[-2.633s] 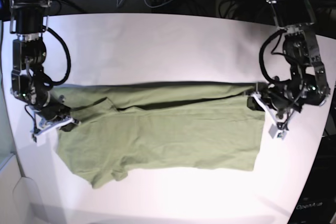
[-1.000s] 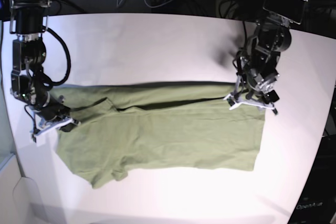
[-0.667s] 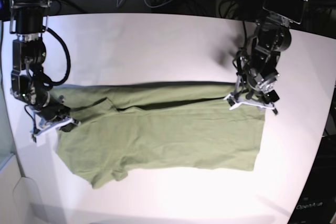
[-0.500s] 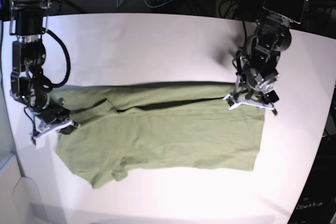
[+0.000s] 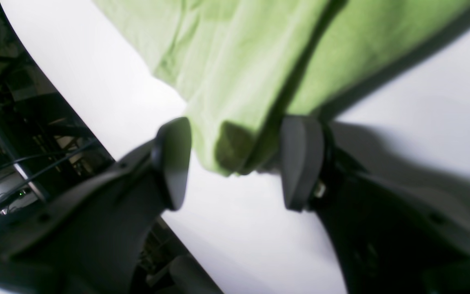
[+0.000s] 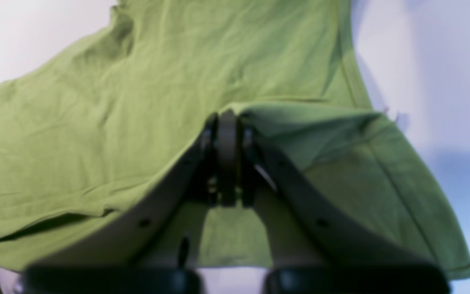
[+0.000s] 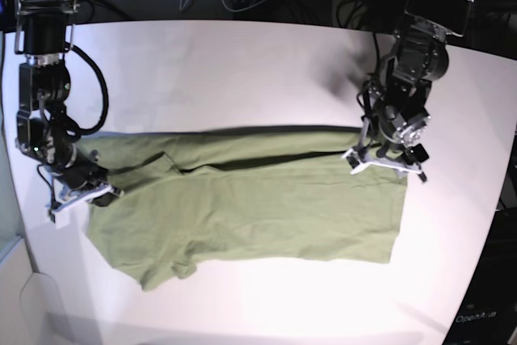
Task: Fold the T-shirt properly
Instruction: 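Lower the held edge onto the shirt body with both grippers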
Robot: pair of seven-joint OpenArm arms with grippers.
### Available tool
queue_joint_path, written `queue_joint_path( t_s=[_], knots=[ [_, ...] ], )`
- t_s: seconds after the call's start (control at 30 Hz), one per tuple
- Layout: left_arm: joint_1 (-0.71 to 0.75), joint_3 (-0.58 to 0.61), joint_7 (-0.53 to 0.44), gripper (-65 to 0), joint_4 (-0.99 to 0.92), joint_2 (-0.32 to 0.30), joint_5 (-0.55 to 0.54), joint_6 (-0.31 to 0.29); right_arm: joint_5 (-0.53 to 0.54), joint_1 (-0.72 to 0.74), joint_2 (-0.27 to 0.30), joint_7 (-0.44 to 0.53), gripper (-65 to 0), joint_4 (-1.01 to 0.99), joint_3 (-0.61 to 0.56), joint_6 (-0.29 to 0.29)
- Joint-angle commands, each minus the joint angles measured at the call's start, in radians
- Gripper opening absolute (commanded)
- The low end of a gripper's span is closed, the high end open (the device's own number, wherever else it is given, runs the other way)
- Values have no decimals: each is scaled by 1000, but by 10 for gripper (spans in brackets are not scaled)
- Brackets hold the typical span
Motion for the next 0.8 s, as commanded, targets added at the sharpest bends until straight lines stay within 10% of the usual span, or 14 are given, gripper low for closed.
queue_joint_path(
  t_s=[0.0, 0.33, 0.77],
  knots=[
    [-20, -8, -6, -316, 18, -8, 10, 7, 11, 22, 15, 22, -646, 15, 6, -7],
    [-53, -9, -3, -558, 8, -5, 10, 10, 11, 18, 15, 22, -646, 15, 6, -7],
    [-76, -44, -6, -566, 7, 9, 10, 17, 11, 25, 15, 22, -647, 15, 6, -7]
  ],
)
